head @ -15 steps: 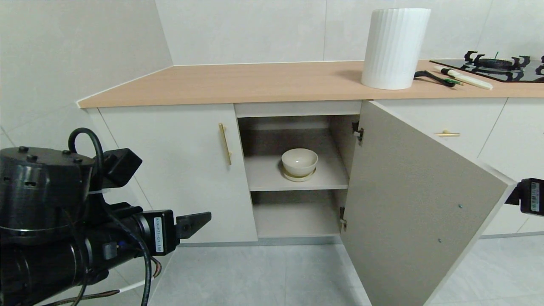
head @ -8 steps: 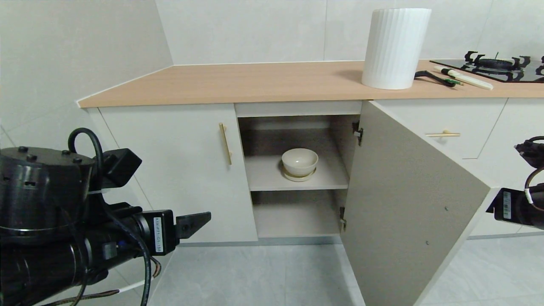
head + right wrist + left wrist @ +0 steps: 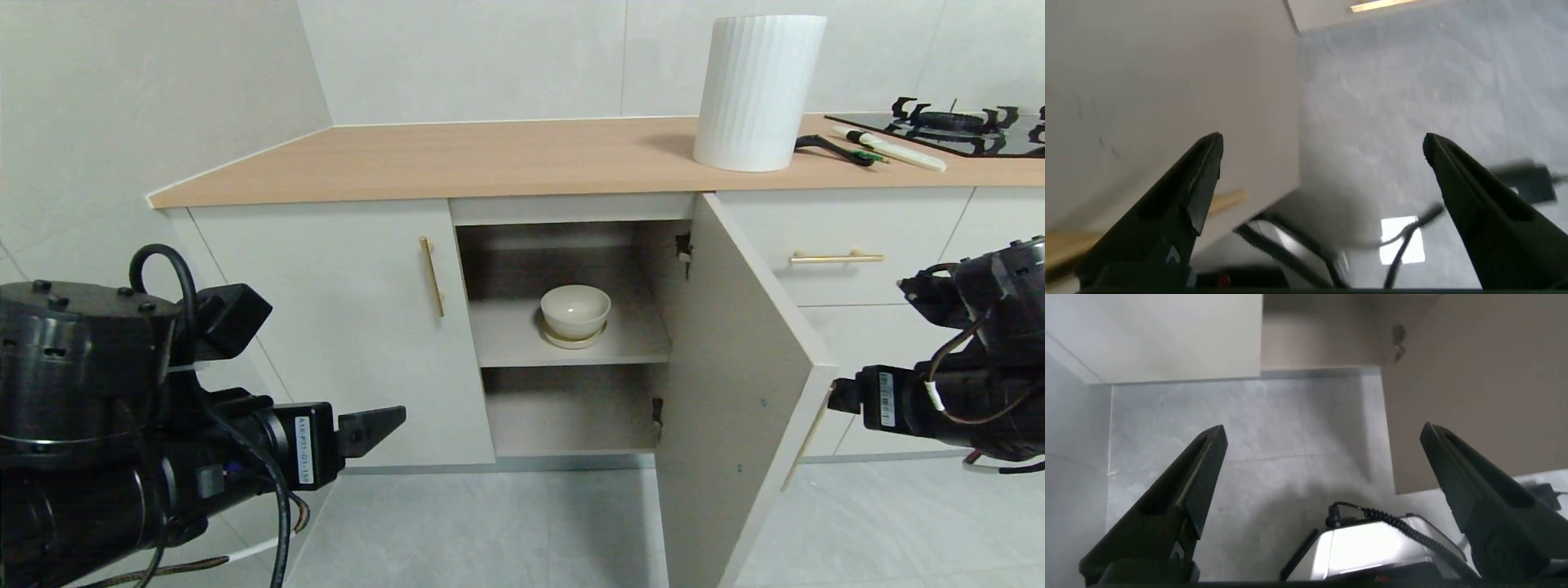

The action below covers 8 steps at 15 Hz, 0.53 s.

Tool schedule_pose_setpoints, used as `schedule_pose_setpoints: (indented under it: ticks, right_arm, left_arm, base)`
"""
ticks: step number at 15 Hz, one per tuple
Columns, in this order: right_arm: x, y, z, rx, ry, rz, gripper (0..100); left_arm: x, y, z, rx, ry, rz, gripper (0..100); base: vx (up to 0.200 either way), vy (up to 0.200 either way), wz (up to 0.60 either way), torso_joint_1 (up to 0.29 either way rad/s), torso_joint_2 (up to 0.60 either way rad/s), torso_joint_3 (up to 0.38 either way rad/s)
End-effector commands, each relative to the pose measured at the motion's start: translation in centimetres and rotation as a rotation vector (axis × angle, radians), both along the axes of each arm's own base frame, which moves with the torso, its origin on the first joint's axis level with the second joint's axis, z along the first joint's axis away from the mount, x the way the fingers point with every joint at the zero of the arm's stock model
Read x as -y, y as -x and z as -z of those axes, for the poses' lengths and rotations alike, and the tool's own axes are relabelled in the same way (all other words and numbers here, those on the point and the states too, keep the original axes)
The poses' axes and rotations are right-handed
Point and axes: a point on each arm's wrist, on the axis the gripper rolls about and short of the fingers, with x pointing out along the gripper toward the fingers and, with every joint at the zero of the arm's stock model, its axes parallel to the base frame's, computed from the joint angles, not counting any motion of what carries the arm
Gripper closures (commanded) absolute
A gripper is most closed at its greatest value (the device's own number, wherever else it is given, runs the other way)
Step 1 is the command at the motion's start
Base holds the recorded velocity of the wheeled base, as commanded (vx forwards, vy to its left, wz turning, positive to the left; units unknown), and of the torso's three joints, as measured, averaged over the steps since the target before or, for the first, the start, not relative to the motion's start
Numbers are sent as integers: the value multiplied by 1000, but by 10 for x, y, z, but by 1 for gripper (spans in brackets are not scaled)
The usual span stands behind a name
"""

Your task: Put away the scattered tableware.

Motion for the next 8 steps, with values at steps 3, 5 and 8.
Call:
schedule_pose_setpoints:
  ticks: [3, 5, 8]
  right_arm:
    - [-31, -13, 16, -35, 12, -101, 0]
    - [-43, -24, 25, -50, 24, -119, 0]
    - [-45, -28, 21, -39, 12, -127, 0]
  left_arm:
    - [0, 0, -1, 4, 3, 0, 0]
    - [0, 0, -1, 5, 1, 0, 0]
    - [-1, 2, -3, 14, 3, -1, 0]
  base:
    - [0, 0, 0, 0, 0, 0]
    - [0, 0, 0, 0, 0, 0]
    - [0, 0, 0, 0, 0, 0]
